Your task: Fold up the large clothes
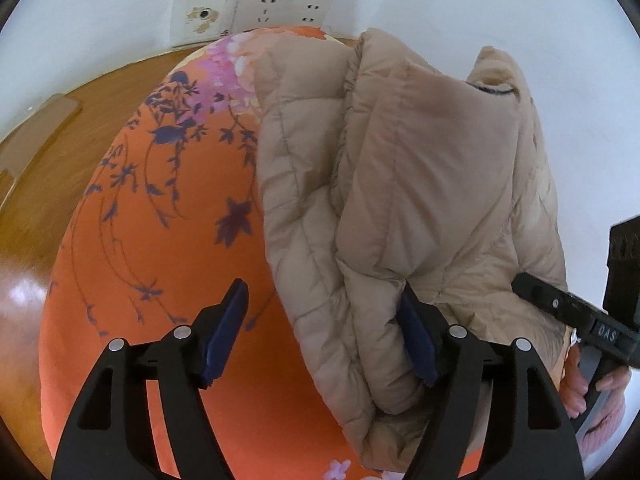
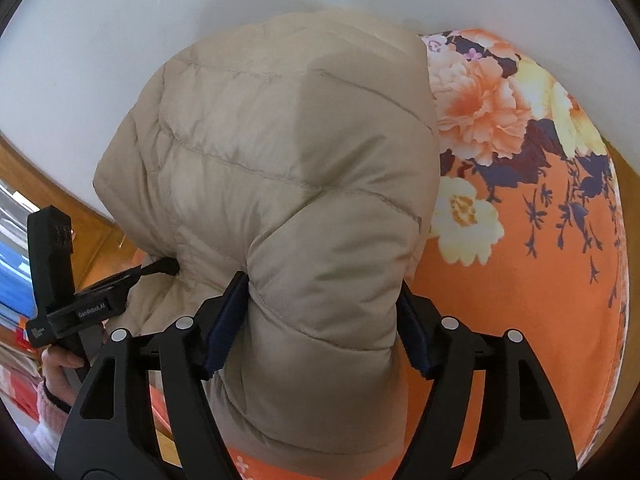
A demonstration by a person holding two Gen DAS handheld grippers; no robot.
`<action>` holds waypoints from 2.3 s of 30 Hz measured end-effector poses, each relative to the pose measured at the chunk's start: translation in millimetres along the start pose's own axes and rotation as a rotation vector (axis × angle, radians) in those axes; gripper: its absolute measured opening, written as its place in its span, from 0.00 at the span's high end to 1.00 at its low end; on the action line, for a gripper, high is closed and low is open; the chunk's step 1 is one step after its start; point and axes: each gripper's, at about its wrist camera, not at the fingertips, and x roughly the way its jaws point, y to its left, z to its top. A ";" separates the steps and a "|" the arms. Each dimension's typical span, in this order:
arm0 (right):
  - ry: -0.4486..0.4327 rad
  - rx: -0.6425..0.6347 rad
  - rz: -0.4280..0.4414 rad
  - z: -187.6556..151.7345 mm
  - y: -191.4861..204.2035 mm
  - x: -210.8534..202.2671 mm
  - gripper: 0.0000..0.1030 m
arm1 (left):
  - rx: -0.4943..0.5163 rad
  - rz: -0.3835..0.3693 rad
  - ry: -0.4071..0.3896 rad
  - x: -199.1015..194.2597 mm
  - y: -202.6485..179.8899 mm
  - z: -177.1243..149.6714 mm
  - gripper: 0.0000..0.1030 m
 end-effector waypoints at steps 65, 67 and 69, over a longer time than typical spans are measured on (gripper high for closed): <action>-0.086 0.070 -0.316 -108.2 72.2 -67.5 0.04 | 0.142 0.219 -0.051 -103.3 -46.0 -72.6 0.05; -0.056 0.084 -0.314 -114.4 71.2 -61.6 0.04 | 0.164 0.227 -0.027 -98.5 -50.1 -76.4 0.05; -0.030 0.098 -0.306 -119.4 70.5 -57.2 0.04 | 0.175 0.234 -0.013 -95.7 -52.9 -79.0 0.05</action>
